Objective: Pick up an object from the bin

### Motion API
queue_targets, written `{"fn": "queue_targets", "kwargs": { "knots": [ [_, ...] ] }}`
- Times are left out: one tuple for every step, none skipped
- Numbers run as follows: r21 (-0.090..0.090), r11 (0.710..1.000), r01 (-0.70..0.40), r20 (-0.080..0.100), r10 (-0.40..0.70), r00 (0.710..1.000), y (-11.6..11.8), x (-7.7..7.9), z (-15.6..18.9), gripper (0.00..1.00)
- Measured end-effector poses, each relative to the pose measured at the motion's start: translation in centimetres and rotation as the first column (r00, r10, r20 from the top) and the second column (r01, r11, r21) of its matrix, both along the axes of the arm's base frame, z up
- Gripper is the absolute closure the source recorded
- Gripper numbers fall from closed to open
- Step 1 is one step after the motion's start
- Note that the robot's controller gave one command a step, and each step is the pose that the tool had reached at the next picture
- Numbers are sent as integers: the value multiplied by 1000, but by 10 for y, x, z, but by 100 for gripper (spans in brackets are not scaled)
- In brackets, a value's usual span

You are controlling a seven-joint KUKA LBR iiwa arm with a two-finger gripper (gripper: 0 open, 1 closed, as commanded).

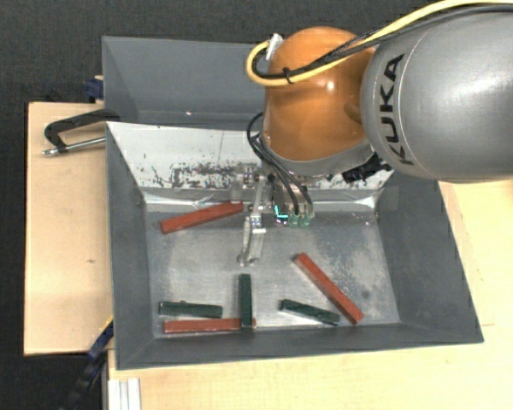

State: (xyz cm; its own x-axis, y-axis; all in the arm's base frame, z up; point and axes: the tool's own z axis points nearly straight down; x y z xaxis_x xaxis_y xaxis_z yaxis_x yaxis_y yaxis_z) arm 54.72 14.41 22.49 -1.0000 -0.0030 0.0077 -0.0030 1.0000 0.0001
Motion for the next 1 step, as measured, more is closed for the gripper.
{"fn": "queue_targets", "kwargs": {
  "knots": [
    [2,1000,2,9,-2,1000,-1,2,5,0]
  ]
}}
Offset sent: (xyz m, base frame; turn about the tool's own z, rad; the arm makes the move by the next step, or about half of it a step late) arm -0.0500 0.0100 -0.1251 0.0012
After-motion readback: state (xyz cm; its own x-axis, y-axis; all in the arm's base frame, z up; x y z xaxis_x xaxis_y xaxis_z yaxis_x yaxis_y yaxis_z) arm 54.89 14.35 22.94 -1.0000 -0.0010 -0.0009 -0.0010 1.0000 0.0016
